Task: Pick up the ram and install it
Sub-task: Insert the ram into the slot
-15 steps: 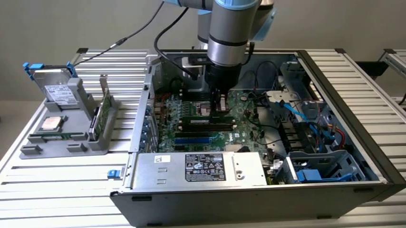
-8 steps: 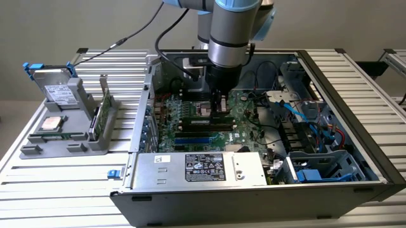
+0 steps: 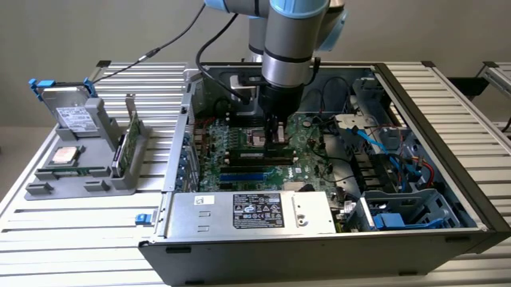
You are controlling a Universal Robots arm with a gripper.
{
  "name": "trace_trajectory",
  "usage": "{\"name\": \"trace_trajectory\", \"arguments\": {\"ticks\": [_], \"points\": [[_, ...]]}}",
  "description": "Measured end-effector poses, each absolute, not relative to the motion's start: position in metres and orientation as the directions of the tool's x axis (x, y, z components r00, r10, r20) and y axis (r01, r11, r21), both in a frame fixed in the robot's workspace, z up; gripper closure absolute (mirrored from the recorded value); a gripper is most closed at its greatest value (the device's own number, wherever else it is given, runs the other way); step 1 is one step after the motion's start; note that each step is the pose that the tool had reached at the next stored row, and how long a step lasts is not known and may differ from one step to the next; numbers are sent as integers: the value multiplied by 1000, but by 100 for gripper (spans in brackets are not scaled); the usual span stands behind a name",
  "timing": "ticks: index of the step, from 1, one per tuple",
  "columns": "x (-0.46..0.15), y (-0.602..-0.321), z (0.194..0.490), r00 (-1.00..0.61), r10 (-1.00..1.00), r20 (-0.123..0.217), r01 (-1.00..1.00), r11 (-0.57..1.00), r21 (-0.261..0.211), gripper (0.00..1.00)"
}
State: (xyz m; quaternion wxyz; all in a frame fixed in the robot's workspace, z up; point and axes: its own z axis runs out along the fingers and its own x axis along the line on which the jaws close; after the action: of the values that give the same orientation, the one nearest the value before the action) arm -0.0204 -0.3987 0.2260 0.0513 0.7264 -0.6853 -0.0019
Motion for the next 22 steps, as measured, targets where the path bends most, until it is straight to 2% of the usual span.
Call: {"name": "trace_trajectory", "arguments": {"ticks": [22], "points": [[-19, -399, 223, 61, -996, 67, -995, -56, 87, 87]]}}
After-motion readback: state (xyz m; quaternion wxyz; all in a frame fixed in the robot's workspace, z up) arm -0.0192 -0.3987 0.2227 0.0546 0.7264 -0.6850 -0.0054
